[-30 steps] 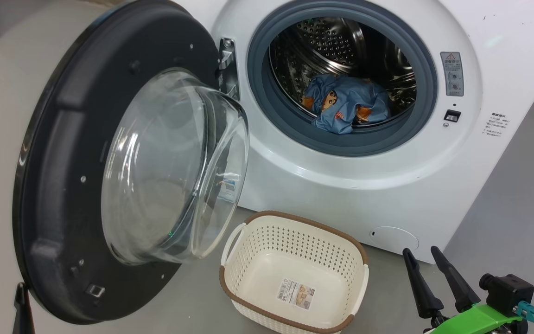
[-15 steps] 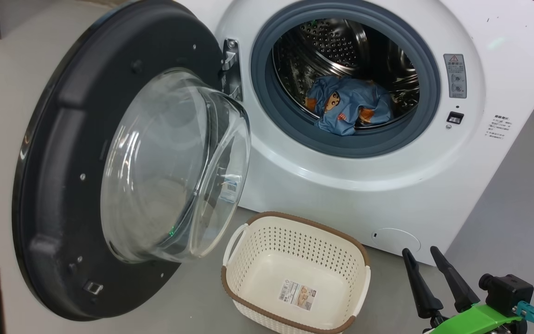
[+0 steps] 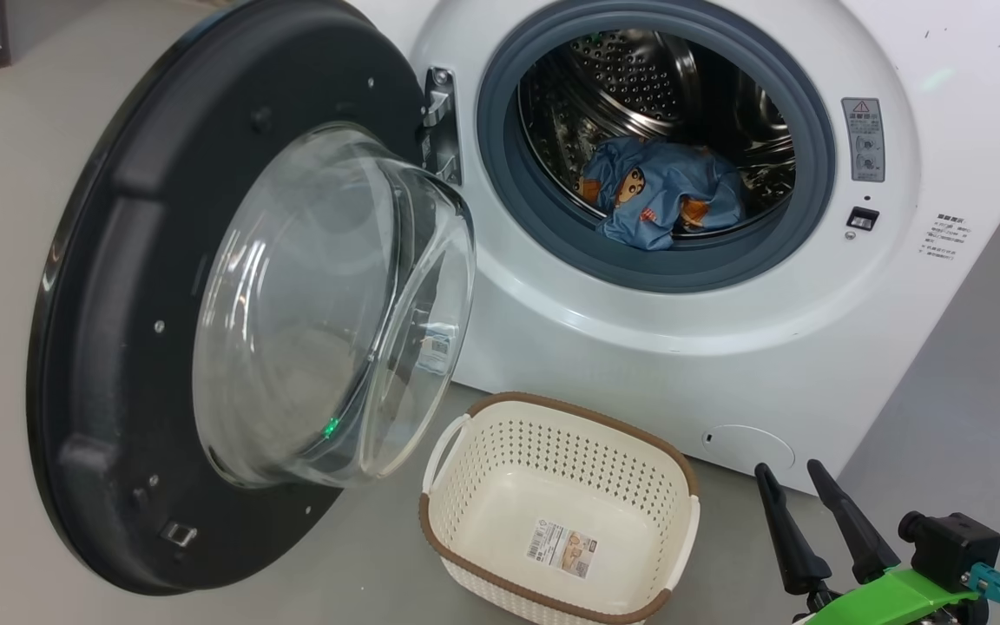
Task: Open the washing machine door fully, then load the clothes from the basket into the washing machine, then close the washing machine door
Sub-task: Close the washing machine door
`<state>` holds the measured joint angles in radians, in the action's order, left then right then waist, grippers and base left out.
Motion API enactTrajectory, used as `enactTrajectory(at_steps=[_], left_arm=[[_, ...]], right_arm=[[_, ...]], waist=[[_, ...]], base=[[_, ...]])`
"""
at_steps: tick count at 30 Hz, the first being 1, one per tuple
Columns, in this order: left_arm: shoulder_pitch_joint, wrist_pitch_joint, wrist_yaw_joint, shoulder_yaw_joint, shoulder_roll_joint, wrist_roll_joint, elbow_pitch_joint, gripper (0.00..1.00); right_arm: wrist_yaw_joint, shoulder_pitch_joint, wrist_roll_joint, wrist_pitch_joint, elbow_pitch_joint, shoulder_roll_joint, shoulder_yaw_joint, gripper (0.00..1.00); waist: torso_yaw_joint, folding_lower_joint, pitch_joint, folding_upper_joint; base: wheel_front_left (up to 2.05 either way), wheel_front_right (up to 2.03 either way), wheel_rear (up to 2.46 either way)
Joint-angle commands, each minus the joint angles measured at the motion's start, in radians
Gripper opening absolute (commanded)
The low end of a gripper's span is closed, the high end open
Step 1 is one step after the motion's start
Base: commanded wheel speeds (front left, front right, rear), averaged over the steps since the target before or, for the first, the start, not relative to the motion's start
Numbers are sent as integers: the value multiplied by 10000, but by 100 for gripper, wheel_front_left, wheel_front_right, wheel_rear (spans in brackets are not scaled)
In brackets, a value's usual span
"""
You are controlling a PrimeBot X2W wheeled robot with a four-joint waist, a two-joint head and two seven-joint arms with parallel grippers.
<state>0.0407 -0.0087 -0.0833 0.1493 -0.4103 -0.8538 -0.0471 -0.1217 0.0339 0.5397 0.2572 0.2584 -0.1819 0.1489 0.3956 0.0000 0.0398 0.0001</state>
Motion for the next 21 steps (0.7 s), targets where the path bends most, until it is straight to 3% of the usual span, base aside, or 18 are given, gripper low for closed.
enactTrajectory(at_steps=[1,13,21], left_arm=[[-693,228,143,513,-465,-266,306,0],[-2030,2358,916,1347,-429,-3079,87,0],[-2592,3369,1395,1603,-465,-4222,-303,0]], right_arm=[[-90,114,1,46,-265,-47,180,100],[-90,133,-11,46,-273,-23,185,100],[-90,101,-102,46,-291,-38,153,100]], waist=[[11,0,2,-1],[-33,0,-13,-1],[-85,0,6,-1]], base=[[0,0,0],[0,0,0],[0,0,0]])
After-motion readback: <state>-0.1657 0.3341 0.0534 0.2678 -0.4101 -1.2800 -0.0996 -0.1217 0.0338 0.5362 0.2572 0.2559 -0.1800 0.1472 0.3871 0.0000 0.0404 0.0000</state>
